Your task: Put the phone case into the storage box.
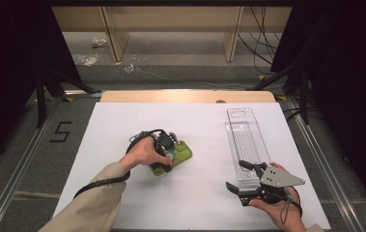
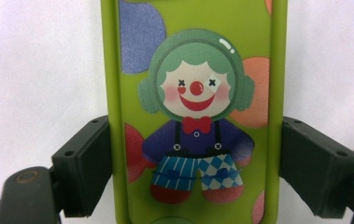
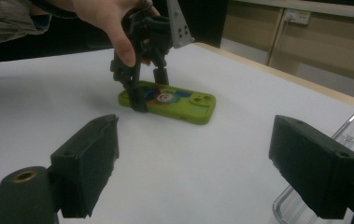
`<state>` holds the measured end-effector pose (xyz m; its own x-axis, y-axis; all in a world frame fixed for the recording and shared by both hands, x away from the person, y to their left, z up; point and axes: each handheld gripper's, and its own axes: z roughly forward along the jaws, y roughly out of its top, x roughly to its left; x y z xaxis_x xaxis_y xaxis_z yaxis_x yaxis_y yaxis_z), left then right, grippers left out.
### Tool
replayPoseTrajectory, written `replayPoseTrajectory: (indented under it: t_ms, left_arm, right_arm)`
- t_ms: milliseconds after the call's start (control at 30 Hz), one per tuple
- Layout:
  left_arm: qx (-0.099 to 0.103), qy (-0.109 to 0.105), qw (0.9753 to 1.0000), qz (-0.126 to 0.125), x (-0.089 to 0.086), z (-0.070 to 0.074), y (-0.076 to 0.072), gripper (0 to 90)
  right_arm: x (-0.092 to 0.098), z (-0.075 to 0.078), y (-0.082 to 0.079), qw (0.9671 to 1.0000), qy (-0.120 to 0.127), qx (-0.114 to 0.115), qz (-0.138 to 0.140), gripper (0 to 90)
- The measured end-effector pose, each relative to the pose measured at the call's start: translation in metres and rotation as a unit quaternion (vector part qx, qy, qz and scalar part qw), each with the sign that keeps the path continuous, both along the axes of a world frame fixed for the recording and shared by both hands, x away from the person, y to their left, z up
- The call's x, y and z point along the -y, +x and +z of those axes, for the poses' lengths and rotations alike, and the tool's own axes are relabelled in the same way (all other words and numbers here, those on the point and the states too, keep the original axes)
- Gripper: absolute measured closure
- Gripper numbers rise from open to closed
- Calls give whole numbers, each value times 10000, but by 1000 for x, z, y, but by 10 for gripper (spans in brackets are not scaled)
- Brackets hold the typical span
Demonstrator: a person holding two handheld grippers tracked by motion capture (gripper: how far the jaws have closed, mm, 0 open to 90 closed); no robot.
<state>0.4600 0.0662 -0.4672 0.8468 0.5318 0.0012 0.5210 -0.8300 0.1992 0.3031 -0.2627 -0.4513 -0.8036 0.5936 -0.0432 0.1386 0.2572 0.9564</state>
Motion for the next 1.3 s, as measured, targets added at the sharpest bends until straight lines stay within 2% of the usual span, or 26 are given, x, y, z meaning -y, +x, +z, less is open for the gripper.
replayPoseTrajectory:
  t_ms: [333,400,467,567,700,767,800,833,967,1000,1033,1067,1200,1300]
  left_arm:
    - [67,-193,9998,30,-5,0,-5,164]
    - [120,-385,9992,57,-8,0,-9,164]
    - [152,-451,9989,60,-9,0,-10,165]
    - [218,-701,9972,119,-14,3,-14,164]
    - [347,-840,9958,115,-17,6,-18,164]
    - [444,-981,9941,161,-20,10,-20,164]
    - [544,-1120,9920,194,-23,12,-24,164]
    - [544,-1120,9920,194,-23,12,-24,164]
    - [749,-1456,9862,233,-29,14,-31,164]
    - [790,-1529,9847,265,-30,15,-33,164]
    - [885,-1663,9816,312,-33,16,-36,164]
    - [921,-1740,9798,344,-34,16,-38,164]
    - [1017,-1896,9761,317,-37,19,-42,164]
    - [1119,-2018,9723,371,-39,21,-45,164]
  right_arm:
    - [1,1,0,10000,14,10,-23,170]
    - [1,1,0,10000,16,7,-22,169]
    - [1,1,0,10000,18,9,-22,170]
    - [1,1,0,10000,18,14,-30,169]
    - [1,1,0,10000,20,21,-36,170]
    - [1,1,0,10000,22,23,-43,169]
    - [1,1,0,10000,30,24,-54,169]
    - [1,1,0,10000,30,24,-54,169]
    - [1,1,0,10000,30,27,-62,169]
    - [1,1,0,10000,31,28,-63,169]
    - [1,1,0,10000,35,28,-66,169]
    - [1,1,0,10000,36,29,-66,169]
    - [1,0,1,10000,31,26,-63,169]
    - [1,0,1,10000,30,32,-73,169]
